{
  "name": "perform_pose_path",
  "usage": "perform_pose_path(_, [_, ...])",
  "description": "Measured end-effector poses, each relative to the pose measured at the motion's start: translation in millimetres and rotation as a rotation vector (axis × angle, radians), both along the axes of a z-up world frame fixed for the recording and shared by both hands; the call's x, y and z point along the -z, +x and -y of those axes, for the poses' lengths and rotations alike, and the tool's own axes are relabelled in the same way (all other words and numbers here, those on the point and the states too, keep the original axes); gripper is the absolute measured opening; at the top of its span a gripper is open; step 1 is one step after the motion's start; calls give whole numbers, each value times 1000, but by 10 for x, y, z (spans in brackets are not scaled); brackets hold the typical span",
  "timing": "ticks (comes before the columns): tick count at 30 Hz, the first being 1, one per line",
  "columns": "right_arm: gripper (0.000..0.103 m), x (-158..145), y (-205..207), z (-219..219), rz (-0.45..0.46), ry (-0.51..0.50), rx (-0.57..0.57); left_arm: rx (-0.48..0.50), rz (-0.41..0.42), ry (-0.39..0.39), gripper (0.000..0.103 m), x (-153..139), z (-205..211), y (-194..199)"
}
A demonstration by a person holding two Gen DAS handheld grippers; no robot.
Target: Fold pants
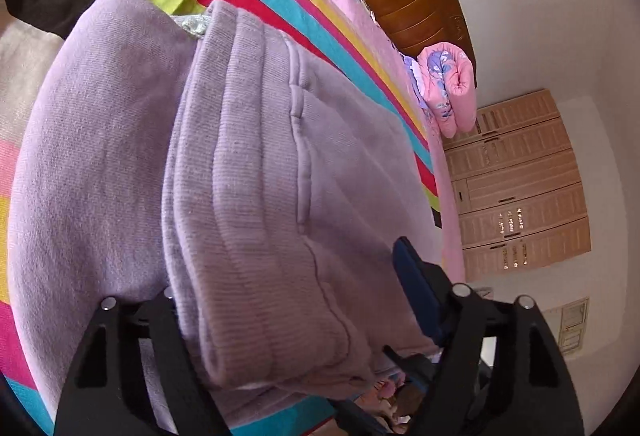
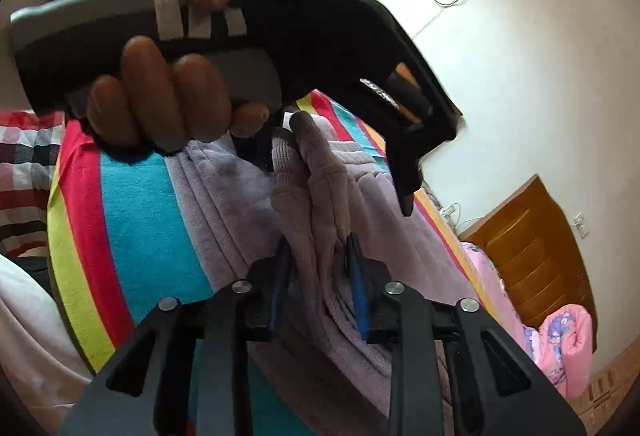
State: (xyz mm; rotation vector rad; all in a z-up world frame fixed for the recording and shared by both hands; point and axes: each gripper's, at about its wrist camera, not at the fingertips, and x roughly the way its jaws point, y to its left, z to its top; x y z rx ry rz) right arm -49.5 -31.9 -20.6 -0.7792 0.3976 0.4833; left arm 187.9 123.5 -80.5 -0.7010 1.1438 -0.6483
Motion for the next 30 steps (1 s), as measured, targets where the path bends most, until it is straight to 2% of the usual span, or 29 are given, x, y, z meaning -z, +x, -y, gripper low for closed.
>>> perform_pose_path(2, [61, -163, -43, 202, -4, 97, 11, -13, 5, -4, 60, 44, -69, -44])
perform_pose_path(4, [61, -269, -8, 426, -56, 184, 27, -22, 2, -48, 46, 121, -177, -33])
perform_pose_path(7, [60, -322, 119, 619, -167, 277, 37, -24, 5, -95, 42, 181, -258, -27])
perform_pose_path(9, [52, -357, 215, 619, -245, 332, 15, -24, 10, -93, 45, 173, -250, -35])
perform_pose_path(13, [38, -168, 372, 218, -294, 250, -11, -16, 36, -127, 64, 118, -223, -51])
perform_pose_path(14, [33, -117, 445, 155, -312, 239, -10, -12, 42, -130, 66, 107, -214, -56])
perform_pose_path(16, [29, -15, 540, 113, -347, 230, -8, -3, 51, -132, 72, 91, -187, -53])
perform_pose_path(19, [21, 74, 559, 84, -357, 218, -22, 9, 58, -128, 78, 63, -136, -42])
perform_pose_path(20, [12, 56, 518, 94, -344, 224, -34, 13, 61, -129, 79, 46, -101, -26])
perform_pose_path(22, [11, -63, 375, 92, -282, 218, -66, 19, 61, -134, 81, 15, -58, -9])
perform_pose_path(25, [11, -186, 251, 26, -216, 155, -106, 19, 53, -146, 82, 7, -79, 27])
perform_pose_path(30, [12, 219, 188, -76, -223, 31, -100, 14, 43, -121, 81, 19, -70, 59])
